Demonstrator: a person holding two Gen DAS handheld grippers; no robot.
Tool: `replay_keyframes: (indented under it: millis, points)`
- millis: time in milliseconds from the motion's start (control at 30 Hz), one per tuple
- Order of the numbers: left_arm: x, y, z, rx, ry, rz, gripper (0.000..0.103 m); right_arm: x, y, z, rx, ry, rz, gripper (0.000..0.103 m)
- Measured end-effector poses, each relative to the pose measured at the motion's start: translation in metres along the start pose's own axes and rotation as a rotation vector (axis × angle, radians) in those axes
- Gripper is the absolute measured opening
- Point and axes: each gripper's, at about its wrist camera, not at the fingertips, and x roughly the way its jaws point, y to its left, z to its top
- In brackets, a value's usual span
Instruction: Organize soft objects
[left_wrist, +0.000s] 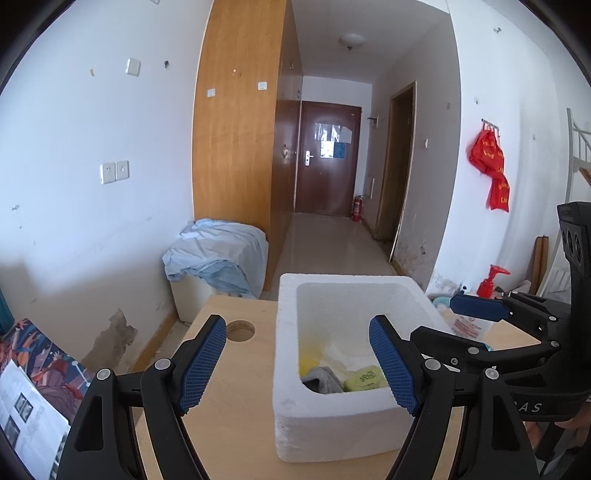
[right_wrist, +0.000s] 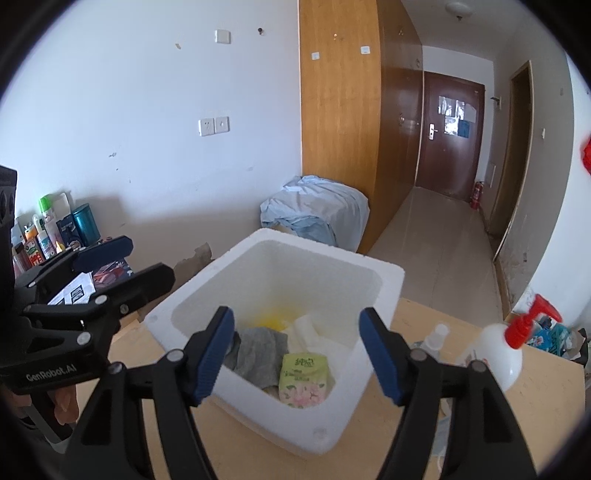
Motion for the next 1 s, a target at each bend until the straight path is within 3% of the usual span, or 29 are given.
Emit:
replay_keyframes:
  millis: [300, 367, 533, 633, 1000]
  points:
    - [-0.036, -0.019, -0.006, 0.024, -0.022, -0.016, 0.081, -0.046, 0.002, -0.011, 0.016, -0.058, -0.015, 0.076]
    - [-0.046, -0.023, -0.009, 0.031, -0.035, -0.02, 0.09, -0.054, 0.002, -0.014, 0.02, -0.069, -0.021, 0.085]
    - [-0.071, -0.033, -0.013, 0.031, -0.069, -0.039, 0.095, -0.082, 0.003, -0.023, 0.041, -0.11, -0.028, 0.087]
    - [-0.086, -0.034, -0.018, 0.015, -0.094, -0.05, 0.102, -0.1, 0.004, -0.031, 0.051, -0.133, -0.037, 0.095]
    - [-0.143, -0.057, -0.035, 0.039, -0.147, -0.079, 0.103, -0.16, 0.013, -0.055, 0.082, -0.234, -0.071, 0.099]
